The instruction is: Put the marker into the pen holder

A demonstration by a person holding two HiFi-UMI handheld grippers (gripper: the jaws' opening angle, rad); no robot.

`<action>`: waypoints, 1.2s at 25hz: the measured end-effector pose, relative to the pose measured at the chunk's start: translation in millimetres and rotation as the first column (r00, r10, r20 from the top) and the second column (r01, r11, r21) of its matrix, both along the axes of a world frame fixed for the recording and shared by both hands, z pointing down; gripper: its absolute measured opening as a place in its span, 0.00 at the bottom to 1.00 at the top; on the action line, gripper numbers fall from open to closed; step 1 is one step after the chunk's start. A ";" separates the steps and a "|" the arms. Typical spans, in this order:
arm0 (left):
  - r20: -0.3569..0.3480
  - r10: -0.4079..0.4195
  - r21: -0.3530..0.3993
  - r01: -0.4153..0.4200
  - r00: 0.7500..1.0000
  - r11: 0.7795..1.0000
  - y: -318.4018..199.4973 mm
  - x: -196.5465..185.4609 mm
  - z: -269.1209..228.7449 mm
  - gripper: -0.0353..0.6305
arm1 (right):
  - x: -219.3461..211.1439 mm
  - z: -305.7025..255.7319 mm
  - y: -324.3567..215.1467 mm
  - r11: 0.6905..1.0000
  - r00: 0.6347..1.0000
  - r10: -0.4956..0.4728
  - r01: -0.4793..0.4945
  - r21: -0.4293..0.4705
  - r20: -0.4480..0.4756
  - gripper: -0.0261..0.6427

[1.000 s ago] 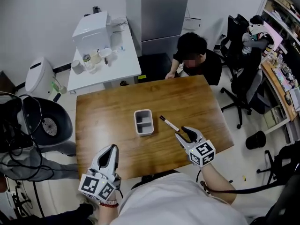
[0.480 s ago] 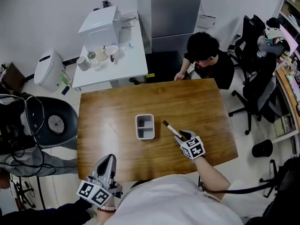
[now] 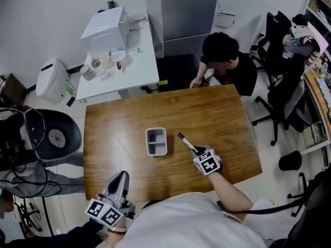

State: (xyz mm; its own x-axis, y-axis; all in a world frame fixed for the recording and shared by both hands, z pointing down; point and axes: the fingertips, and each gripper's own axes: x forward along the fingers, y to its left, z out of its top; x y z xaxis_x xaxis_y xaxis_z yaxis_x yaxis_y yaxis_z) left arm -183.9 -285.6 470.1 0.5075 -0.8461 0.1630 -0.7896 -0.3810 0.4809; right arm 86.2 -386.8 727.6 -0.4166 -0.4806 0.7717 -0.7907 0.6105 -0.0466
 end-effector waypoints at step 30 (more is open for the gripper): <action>-0.057 -0.015 0.000 0.015 0.998 1.000 3.9 -23.0 13.5 0.04 | -118.6 -83.1 51.2 0.893 0.896 -0.439 0.444 0.077 -0.069 0.14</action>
